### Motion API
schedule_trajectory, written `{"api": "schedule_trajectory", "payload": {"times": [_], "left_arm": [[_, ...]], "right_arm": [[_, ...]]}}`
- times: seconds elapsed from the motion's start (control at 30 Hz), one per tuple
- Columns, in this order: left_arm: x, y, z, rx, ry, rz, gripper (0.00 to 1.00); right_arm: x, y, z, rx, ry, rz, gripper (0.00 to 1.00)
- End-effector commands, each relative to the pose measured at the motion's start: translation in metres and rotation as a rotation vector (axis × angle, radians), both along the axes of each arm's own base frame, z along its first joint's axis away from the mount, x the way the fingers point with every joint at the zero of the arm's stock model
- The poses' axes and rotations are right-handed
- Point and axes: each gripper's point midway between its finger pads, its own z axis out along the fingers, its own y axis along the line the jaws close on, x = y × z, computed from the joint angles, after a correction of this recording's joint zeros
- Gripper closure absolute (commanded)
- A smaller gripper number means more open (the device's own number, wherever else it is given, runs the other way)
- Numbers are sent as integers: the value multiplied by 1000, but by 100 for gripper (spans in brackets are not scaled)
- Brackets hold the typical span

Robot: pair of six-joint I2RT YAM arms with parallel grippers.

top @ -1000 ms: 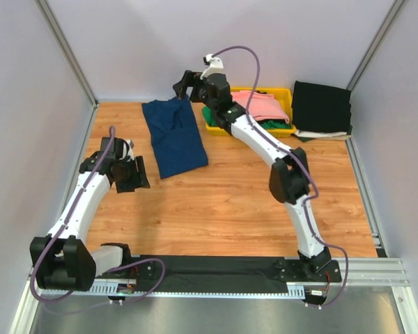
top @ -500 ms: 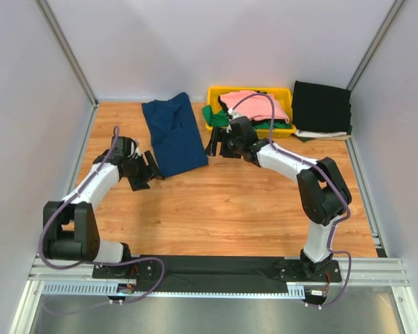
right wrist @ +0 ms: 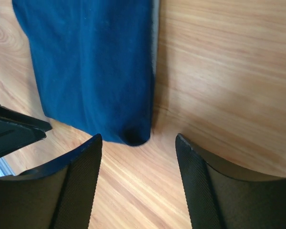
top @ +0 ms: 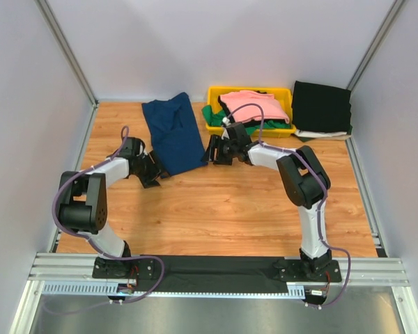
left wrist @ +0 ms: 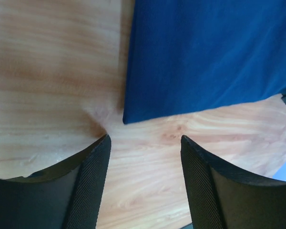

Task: Fold and stack the t-shirts
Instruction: Fold the tshirt

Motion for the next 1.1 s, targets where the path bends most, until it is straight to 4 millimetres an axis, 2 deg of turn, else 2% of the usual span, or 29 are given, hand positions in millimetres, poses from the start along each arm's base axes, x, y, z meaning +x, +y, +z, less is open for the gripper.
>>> {"api": "schedule_trajectory", "payload": {"times": [0.0, 0.2, 0.3, 0.33, 0.4, 0.43, 0.47, 0.5, 0.6, 0.7, 0.73, 0.77, 0.8, 0.83, 0.87, 0.9, 0.93, 0.97, 1.0, 1.03, 1.07], "left_arm": [[16, 1, -6, 4, -43, 46, 32], [24, 5, -6, 38, -58, 86, 37], [30, 5, -7, 54, -62, 90, 49], [33, 3, -5, 60, -65, 86, 52], [37, 4, -6, 79, -61, 89, 59], [39, 2, -5, 87, -61, 85, 69], [40, 4, -7, 101, -58, 90, 73], [42, 3, -7, 104, -57, 90, 82], [47, 3, -7, 129, -64, 89, 100], [43, 4, -1, 139, -59, 85, 100], [35, 6, -2, 147, -43, 85, 100], [32, 8, 10, 148, -71, 91, 100], [27, 9, 15, 151, -76, 93, 100], [15, 10, 25, 144, -89, 90, 100], [8, 11, 30, 141, -99, 88, 100], [-2, 10, 33, 137, -91, 81, 100], [-15, 10, 42, 126, -111, 75, 100], [-23, 10, 47, 123, -116, 73, 100], [-42, 11, 42, 126, -81, 68, 100], [-48, 10, 59, 108, -135, 69, 100], [-57, 9, 63, 96, -142, 72, 100]], "right_arm": [[0, 7, -18, 7, 35, 11, 37], [2, 8, -35, 9, 61, 7, 65], [0, 7, -45, 10, 87, 5, 79], [0, 7, -46, 12, 91, 4, 90], [2, 8, -45, 17, 89, 6, 99], [3, 7, -44, 16, 88, 3, 100], [3, 8, -43, 20, 87, 6, 100], [3, 8, -41, 24, 87, 6, 100], [1, 6, -33, 28, 76, 11, 100], [-7, 1, -25, 25, 69, 10, 100], [-10, -1, -22, 24, 66, 10, 100], [-12, -3, -10, 33, 50, 9, 100], [-23, -8, -14, 22, 68, 8, 100], [-29, -10, -11, 20, 66, 9, 100], [-33, -12, 7, 31, 35, 8, 100], [-38, -14, 12, 31, 27, 9, 100], [-54, -19, 6, 9, 41, 13, 100], [-61, -20, 24, 18, 14, 18, 100], [-79, -21, 19, -1, 30, 33, 100], [-85, -23, 23, -13, 19, 27, 100], [-94, -25, 37, -15, 2, 28, 100]]}}
